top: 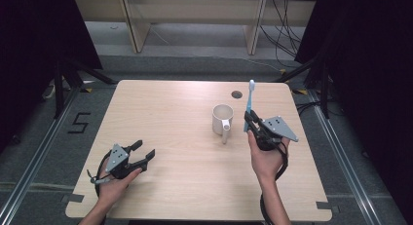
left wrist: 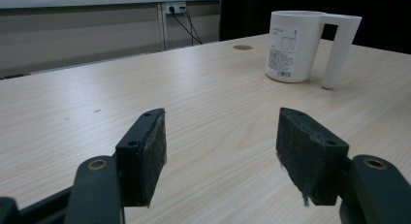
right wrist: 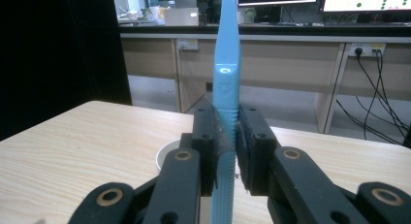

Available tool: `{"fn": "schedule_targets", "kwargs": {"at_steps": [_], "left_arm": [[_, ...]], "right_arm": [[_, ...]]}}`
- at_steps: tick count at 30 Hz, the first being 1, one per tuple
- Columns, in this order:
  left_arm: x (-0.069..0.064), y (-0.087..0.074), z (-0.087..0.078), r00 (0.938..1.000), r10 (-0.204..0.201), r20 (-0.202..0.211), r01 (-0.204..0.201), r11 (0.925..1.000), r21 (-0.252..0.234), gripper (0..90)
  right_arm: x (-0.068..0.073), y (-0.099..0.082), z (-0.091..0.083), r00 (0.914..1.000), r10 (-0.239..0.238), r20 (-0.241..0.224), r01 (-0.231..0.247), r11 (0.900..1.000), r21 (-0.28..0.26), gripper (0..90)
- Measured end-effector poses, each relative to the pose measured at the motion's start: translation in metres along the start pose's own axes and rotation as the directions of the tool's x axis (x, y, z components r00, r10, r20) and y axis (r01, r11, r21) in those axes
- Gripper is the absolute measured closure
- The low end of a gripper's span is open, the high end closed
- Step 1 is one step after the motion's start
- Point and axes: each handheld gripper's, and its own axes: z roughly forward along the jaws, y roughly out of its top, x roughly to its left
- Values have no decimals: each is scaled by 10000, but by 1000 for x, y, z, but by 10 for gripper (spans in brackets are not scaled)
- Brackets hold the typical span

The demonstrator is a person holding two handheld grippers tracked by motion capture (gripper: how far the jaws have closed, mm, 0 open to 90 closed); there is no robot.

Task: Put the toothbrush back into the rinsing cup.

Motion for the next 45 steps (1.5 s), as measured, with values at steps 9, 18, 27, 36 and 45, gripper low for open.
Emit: {"fn": "schedule_targets", "kwargs": {"at_steps": [9, 18, 27, 36, 45], "left_arm": [[0, 0, 0, 10000, 14, 1, -14, 10000, 11, 349], [0, 0, 0, 10000, -5, 5, 5, 10000, 8, 350], [1, 0, 0, 10000, -29, 35, 29, 10000, 7, 349], [1, 0, 0, 10000, 3, 16, -3, 10000, 14, 349], [2, 0, 2, 9999, 57, 121, -54, 9997, -217, 349]], "right_arm": [[3, 1, 5, 10000, -55, -72, 55, 10000, 55, 793], [7, 3, 9, 9999, -75, -155, 73, 9999, -139, 793], [11, 4, 12, 9999, -8, -109, 5, 9995, -320, 793], [14, 7, 13, 9998, -118, -155, 110, 9989, -464, 793], [17, 5, 17, 9999, -66, -148, 60, 9990, -436, 794]]}}
